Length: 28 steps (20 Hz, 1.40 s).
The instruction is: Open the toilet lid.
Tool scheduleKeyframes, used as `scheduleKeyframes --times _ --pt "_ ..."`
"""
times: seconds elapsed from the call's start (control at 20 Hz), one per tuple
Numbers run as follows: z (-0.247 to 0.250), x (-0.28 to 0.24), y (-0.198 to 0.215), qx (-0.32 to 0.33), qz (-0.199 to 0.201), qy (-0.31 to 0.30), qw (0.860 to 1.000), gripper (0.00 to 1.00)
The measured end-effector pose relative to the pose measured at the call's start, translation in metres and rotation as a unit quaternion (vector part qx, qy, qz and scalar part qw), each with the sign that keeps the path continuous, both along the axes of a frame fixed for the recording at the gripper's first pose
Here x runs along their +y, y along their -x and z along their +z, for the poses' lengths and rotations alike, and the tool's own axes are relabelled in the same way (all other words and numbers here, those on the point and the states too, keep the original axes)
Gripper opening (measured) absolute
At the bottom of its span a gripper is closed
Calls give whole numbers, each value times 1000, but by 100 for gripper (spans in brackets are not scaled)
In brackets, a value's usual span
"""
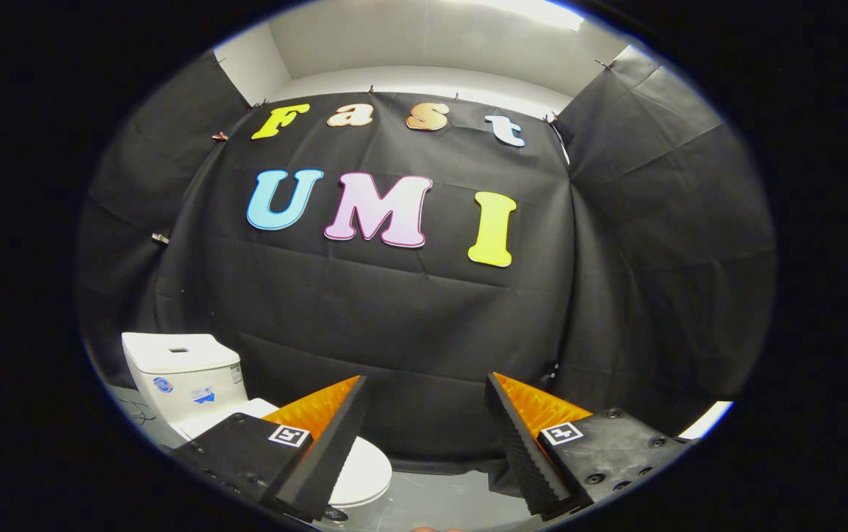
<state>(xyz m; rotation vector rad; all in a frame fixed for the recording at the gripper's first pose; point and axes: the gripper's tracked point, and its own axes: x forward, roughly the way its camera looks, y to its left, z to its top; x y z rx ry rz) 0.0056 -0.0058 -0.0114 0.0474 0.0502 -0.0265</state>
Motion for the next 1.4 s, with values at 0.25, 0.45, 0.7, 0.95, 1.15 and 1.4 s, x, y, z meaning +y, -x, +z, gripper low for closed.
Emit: scheduleKeyframes --times 0.25,0.45,0.7,0.95,1.15,1.4 --pt "-25 9 -3 51 11 -45 998 97" --pt "-41 19 -16 82 -5 -72 994 98" --pt "-97 45 -20 176 -44 -145 973 98" --pt "-142 54 -17 220 -101 -212 947 98" --pt "-166 53 -10 237 -107 -249 933 98" --pt "-215 58 2 281 -118 -294 906 99"
